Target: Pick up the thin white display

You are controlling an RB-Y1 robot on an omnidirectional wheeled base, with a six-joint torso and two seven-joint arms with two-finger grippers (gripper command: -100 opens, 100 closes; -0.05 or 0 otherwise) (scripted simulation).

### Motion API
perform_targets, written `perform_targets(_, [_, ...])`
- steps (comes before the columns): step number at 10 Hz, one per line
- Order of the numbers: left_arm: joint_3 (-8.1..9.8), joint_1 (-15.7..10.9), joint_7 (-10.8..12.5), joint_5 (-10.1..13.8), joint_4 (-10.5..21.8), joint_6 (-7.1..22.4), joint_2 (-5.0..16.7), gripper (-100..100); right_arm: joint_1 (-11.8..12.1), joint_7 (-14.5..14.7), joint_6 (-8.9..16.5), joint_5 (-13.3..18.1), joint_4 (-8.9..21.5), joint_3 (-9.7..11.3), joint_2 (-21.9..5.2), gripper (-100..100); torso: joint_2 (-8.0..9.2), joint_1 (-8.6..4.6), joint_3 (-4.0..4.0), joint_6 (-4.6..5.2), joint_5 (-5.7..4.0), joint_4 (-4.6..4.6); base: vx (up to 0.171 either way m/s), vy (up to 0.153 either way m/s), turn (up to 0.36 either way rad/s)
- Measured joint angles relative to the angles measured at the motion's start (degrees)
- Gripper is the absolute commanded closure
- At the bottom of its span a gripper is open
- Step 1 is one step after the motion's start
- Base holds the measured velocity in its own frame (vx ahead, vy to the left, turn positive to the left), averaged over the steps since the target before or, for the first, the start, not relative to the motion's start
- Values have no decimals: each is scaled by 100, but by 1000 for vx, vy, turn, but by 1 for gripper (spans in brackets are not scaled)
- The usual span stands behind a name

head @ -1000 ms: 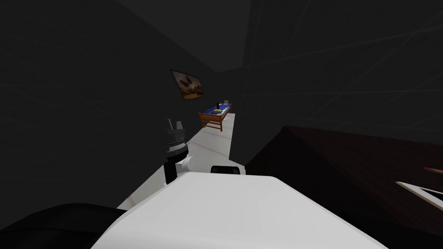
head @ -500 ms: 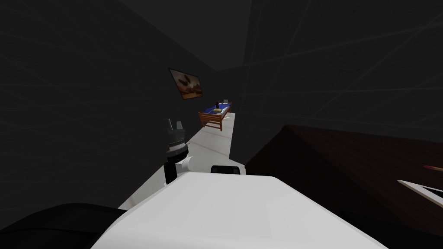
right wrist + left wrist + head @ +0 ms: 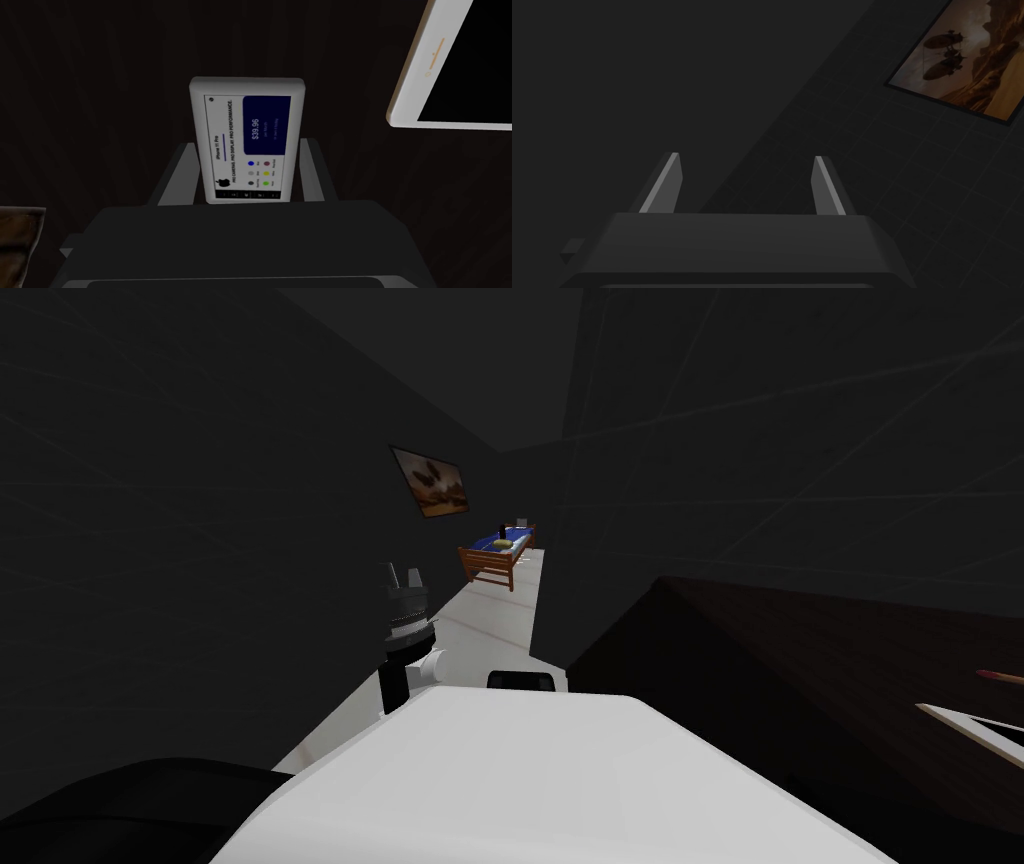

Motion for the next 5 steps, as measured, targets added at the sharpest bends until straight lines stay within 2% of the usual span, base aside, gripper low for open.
perform_targets(1, [0,0,0,0,0,0,0,0,0,0,0,0,0,0,0,100,0,0,0,0,0,0,18,-17,47])
perform_targets(3, [0,0,0,0,0,0,0,0,-104,-39,-64,-49,-168,135,-216,100,-8,-5,-5,-1,1,-2,19,-25,23])
perform_targets(4, [0,0,0,0,0,0,0,0,-93,-31,-121,-4,-113,75,-212,100,-7,-6,-4,0,0,-2,5,-8,1])
perform_targets(5, [0,0,0,0,0,0,0,0,-91,-29,-134,2,-104,65,-213,0,-4,-4,-3,0,-2,-1,0,0,0])
